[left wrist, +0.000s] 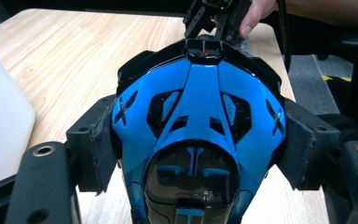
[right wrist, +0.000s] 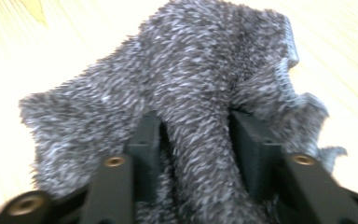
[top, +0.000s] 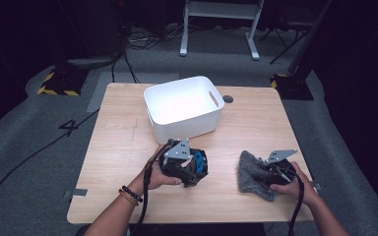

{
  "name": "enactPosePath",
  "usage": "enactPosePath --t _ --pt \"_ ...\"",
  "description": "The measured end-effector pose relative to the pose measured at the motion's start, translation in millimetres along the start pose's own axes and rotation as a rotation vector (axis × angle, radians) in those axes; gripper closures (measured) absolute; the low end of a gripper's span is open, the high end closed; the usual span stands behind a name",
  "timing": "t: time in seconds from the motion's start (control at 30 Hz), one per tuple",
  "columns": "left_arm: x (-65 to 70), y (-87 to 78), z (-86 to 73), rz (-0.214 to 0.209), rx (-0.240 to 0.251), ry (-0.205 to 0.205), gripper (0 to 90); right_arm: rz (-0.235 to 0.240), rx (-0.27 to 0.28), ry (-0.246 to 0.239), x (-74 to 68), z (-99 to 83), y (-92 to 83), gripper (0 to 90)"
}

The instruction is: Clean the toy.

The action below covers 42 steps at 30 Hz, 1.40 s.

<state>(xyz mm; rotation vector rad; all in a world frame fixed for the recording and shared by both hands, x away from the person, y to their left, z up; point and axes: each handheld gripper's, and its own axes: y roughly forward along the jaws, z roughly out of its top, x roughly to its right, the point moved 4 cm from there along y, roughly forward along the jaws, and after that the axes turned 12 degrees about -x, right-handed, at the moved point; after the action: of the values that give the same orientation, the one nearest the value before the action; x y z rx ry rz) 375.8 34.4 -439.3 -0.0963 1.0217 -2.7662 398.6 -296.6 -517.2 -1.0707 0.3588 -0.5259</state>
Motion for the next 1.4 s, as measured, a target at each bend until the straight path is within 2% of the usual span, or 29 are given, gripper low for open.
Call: enactPosePath --t 0.2,0.33,0.5,0.63,0.93,0.97,1.0,1.1,1.27,1.4 --pt "-1.2 0.0 0.8 0.0 0.014 -0.004 25.4 0.008 0.025 0.001 1.6 -0.3 0.3 71.8" --pt "-1.1 -0.2 2.2 0.0 0.025 -0.004 25.4 0.009 0.052 -0.007 1.0 0.4 0.7 74.2" --pt "-2.7 -2.1 3.2 0.003 0.039 -0.005 25.4 0.04 0.11 -0.016 -1.5 4.5 0.1 75.1" --pt "-3.6 -2.7 2.8 -0.001 0.045 -0.011 25.4 0.065 0.17 -0.032 -7.1 11.7 -6.8 75.3" --pt "-4.7 -2.9 7.1 -0.004 0.064 -0.009 25.4 0.151 0.382 -0.071 -23.6 39.9 -35.5 75.3" --pt "-4.7 -2.9 7.1 -0.004 0.064 -0.009 25.4 0.151 0.382 -0.071 -23.6 39.9 -35.5 75.3" --pt "-3.9 -1.4 8.8 -0.007 0.066 -0.004 25.4 0.164 0.425 -0.095 -29.6 49.0 -41.6 75.3" --pt "-3.3 1.1 11.0 -0.014 0.067 0.004 25.5 0.211 0.494 -0.123 -38.6 62.0 -49.8 75.3" --pt "-3.3 2.5 16.8 -0.022 0.081 0.017 25.4 0.275 0.554 -0.162 -54.1 78.3 -53.6 75.3" --pt "-2.1 2.4 21.7 -0.031 0.098 0.029 25.4 0.293 0.566 -0.193 -63.6 93.2 -52.0 75.2"
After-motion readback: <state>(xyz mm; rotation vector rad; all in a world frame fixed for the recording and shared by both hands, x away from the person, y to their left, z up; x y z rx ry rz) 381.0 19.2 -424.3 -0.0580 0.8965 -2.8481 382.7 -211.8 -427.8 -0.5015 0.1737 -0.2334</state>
